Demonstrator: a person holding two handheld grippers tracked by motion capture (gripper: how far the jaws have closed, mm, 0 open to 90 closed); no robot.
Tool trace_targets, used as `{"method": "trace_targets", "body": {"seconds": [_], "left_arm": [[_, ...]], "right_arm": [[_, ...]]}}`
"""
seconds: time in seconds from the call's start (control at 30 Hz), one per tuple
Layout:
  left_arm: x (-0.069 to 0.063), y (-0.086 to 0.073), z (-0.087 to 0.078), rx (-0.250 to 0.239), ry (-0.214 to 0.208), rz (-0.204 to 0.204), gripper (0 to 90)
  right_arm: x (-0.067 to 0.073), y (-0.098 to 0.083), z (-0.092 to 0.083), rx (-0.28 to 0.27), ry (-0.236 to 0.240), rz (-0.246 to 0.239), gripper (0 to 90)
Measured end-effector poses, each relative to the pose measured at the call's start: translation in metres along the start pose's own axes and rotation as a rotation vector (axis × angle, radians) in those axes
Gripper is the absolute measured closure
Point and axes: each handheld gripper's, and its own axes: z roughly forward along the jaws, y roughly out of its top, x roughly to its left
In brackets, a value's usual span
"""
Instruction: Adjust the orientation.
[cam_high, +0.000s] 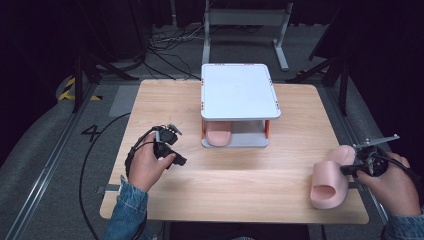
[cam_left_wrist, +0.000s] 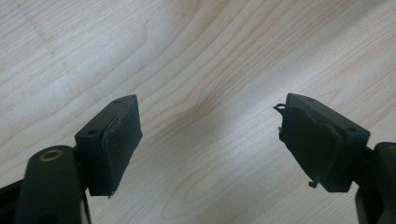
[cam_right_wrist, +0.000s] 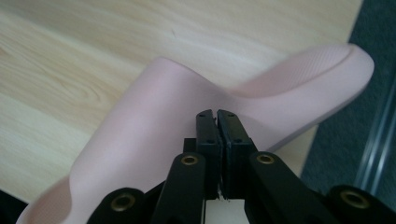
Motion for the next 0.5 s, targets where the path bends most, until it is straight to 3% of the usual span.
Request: {"method": "trace_targets", "body": {"seconds": [0.07, 0.17, 0.27, 0.4, 0.43, 0.5], "left_arm": [[-0.002, 0.007, 0.003, 0.001, -0.002, 0.015, 21.0], [-0.005, 0.012, 0.006, 0.006, -0.011, 0.029, 21.0], [-0.007, 0.015, 0.008, 0.009, -0.02, 0.04, 21.0], [-0.006, 0.015, 0.008, 0.011, -0.018, 0.038, 21.0], [-0.006, 0.015, 0.008, 0.011, -0.018, 0.038, 21.0], [-0.006, 0.014, 0.008, 0.007, -0.019, 0.03, 21.0]], "right_arm": [[-0.003, -0.007, 0.0, 0.04, -0.024, 0.022, 90.0], [-0.007, -0.013, 0.002, 0.056, -0.03, 0.06, 90.0], [-0.02, -0.027, 0.01, 0.175, -0.047, 0.11, 90.0], [-0.024, -0.029, 0.026, 0.185, 0.039, 0.124, 88.0], [-0.024, -0.029, 0.026, 0.185, 0.039, 0.124, 88.0], [-0.018, -0.023, 0.038, 0.183, 0.071, 0.094, 83.7]]}}
